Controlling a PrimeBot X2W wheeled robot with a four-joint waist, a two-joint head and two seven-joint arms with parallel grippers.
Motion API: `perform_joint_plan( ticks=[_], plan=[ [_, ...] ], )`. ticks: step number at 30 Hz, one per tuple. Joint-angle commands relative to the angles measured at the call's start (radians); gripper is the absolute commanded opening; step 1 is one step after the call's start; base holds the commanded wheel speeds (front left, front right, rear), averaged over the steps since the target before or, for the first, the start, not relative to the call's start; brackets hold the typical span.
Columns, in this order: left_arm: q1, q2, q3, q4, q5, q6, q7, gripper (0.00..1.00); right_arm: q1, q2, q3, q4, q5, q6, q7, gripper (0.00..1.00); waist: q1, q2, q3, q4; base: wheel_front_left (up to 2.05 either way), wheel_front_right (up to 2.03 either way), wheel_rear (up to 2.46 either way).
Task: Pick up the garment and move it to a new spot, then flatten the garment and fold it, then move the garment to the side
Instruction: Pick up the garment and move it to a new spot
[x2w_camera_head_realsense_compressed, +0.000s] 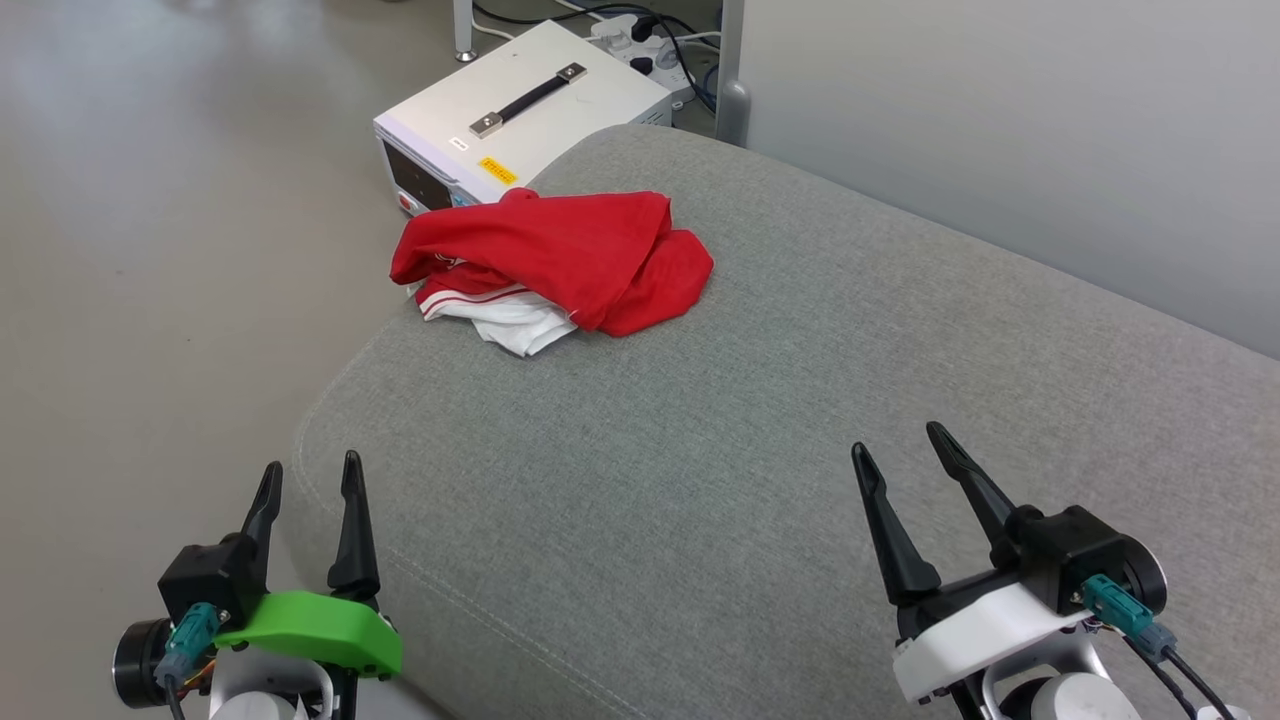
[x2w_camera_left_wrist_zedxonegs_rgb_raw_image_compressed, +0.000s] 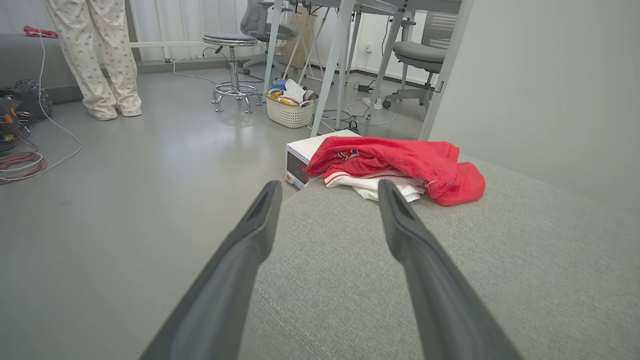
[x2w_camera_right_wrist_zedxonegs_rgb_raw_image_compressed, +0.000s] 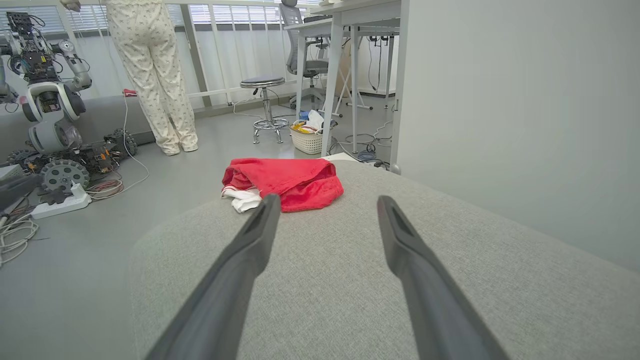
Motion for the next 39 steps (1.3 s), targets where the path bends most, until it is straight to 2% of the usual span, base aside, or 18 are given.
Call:
perform_joint_plan(
  ticks=[1, 7, 15, 19, 23, 29, 39],
  plan=[
    [-0.02, -0.004, 0.005, 0.007, -0.007, -0.007, -0.01, 1.0, -0.021, -0.002, 0.004, -0.003, 0.003, -0.001, -0.008, 1.0, 0.0, 0.0, 0.006, 0.008, 0.0, 0.0, 0.0],
    [-0.051, -0.002, 0.006, 0.024, 0.003, -0.01, -0.015, 1.0, -0.032, -0.002, 0.0, -0.013, -0.02, -0.001, 0.003, 1.0, 0.0, 0.0, 0.028, 0.003, 0.0, 0.0, 0.0],
    [-0.179, 0.01, -0.018, 0.088, -0.025, -0.011, -0.015, 1.0, -0.089, -0.027, -0.015, -0.062, -0.063, -0.001, 0.051, 1.0, 0.0, 0.0, 0.124, -0.06, 0.0, 0.0, 0.0],
    [-0.29, 0.031, -0.045, 0.158, -0.066, -0.011, -0.015, 1.0, -0.122, -0.051, -0.026, -0.094, -0.081, -0.001, 0.08, 1.0, 0.0, 0.0, 0.186, -0.097, 0.0, 0.0, 0.0],
    [-0.418, 0.077, -0.083, 0.244, -0.121, -0.011, 0.015, 1.0, -0.154, -0.073, -0.033, -0.123, -0.086, -0.001, 0.099, 1.0, 0.0, 0.0, 0.246, -0.137, 0.0, 0.0, 0.0],
    [-0.614, 0.171, -0.161, 0.391, -0.272, -0.012, 0.169, 1.0, -0.202, -0.101, -0.028, -0.156, -0.089, -0.001, 0.116, 1.0, 0.0, 0.0, 0.334, -0.201, 0.0, 0.0, 0.0],
    [-0.848, 0.354, -0.304, 0.498, -0.536, -0.012, 0.473, 1.0, -0.281, -0.142, -0.011, -0.202, -0.091, -0.001, 0.138, 1.0, 0.0, 0.0, 0.474, -0.281, 0.0, 0.0, 0.0]
  ],
)
